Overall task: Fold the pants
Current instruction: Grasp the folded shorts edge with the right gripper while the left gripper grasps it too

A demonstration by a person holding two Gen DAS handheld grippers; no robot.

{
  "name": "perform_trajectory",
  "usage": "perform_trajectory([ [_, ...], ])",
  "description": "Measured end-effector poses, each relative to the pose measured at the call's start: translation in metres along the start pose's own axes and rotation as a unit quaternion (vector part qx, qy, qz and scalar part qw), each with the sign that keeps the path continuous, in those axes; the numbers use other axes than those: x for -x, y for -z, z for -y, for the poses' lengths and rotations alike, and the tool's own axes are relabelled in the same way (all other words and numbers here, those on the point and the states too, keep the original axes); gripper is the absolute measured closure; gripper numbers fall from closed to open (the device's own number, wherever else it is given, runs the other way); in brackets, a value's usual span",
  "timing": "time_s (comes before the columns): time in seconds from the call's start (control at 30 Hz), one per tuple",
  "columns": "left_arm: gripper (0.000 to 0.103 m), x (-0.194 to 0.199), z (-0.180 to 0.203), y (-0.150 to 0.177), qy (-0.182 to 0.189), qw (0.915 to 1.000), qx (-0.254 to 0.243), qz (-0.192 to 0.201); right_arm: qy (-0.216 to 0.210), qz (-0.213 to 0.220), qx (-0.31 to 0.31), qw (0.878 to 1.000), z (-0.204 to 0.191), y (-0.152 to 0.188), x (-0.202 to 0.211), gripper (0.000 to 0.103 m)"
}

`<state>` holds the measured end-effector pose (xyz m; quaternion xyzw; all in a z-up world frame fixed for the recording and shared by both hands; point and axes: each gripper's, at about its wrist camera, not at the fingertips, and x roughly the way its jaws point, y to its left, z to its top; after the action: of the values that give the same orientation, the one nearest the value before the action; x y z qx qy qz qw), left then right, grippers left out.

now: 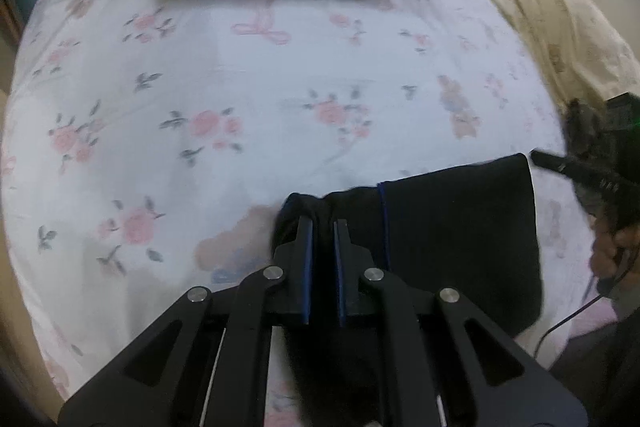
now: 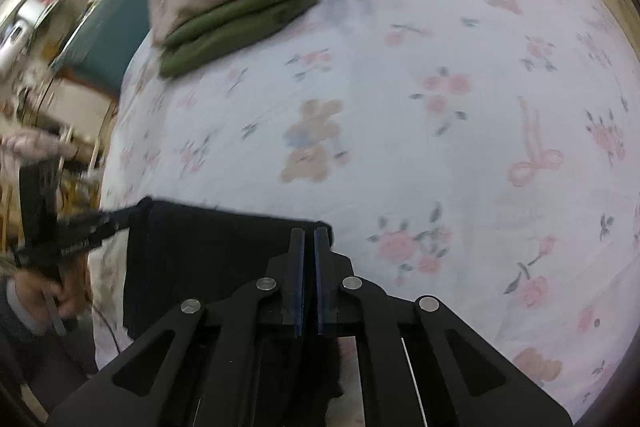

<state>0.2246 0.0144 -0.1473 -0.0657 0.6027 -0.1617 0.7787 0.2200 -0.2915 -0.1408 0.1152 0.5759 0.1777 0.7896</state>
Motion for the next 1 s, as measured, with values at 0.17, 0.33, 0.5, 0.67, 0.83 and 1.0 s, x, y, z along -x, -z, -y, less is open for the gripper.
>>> perform_trajectory([
  [0.17, 0.088, 0.01, 0.005, 0.001, 0.004, 0.9998, 0.011, 0.014, 0.006, 0.026, -0.041, 0.999, 0.019, -0.003, 0.008, 0.102],
  [0.33, 0.06, 0.023, -0.002, -0.003, 0.006, 0.9989, 0.038, 0.026, -0.03, 0.02, -0.007, 0.999, -0.003, 0.001, 0.014, 0.092],
  [0.5, 0.032, 0.019, -0.022, -0.006, 0.007, 0.9964, 0.077, 0.034, -0.028, 0.012, -0.024, 0.999, -0.003, -0.001, 0.003, 0.044],
  [0.67, 0.035, -0.018, -0.018, -0.004, 0.025, 0.9979, 0.055, -0.024, -0.015, -0.032, -0.018, 0.999, 0.003, 0.006, -0.025, 0.044],
  [0.83, 0.092, -0.027, 0.004, -0.011, 0.027, 0.9981, -0.031, -0.047, -0.037, -0.082, 0.04, 0.995, -0.008, 0.012, -0.05, 0.087],
  [1.0, 0.094, -0.003, 0.014, -0.033, 0.002, 0.997, -0.073, 0.026, -0.013, -0.003, 0.095, 0.995, -0.026, -0.004, -0.023, 0.093],
])
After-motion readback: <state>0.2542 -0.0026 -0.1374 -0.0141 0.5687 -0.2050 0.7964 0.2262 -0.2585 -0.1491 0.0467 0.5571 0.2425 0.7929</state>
